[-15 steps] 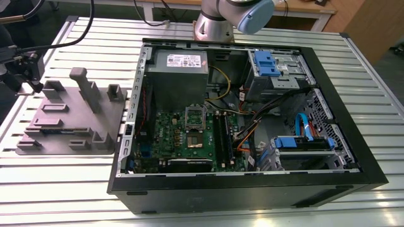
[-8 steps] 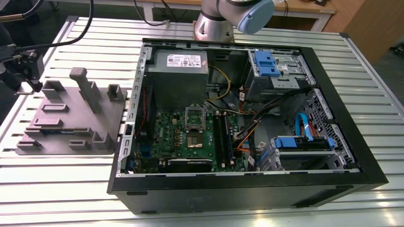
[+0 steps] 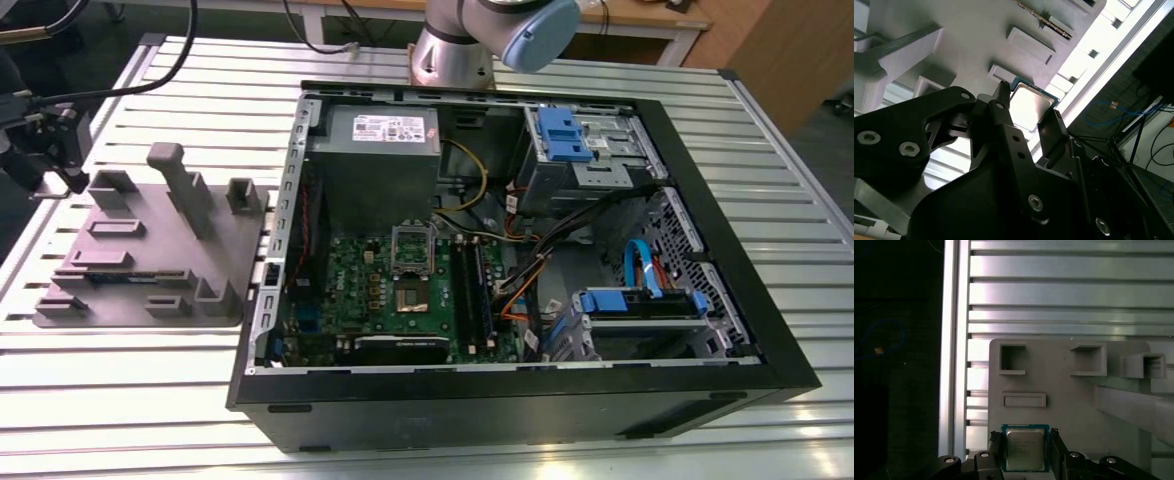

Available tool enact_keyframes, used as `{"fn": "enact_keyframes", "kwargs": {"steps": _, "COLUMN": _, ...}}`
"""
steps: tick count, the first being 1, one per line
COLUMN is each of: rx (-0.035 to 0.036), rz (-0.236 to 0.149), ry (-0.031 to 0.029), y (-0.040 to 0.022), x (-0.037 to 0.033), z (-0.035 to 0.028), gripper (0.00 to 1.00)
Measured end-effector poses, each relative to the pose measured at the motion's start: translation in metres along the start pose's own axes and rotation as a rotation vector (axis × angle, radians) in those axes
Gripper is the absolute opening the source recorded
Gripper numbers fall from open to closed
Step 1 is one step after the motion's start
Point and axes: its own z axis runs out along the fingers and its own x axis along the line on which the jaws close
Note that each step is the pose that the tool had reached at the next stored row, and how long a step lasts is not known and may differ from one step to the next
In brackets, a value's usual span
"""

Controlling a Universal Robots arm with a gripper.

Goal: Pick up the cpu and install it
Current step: 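Pick up the cpu and move it towards the insertion slot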

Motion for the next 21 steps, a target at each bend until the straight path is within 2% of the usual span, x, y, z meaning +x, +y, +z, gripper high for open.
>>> {"fn": "enact_keyframes", "kwargs": {"steps": 21, "rx": -0.0001, "rz": 0.0, "ry": -0.0001, "y": 0.0003, "x": 0.0, "z": -0.0059, "gripper": 0.47}}
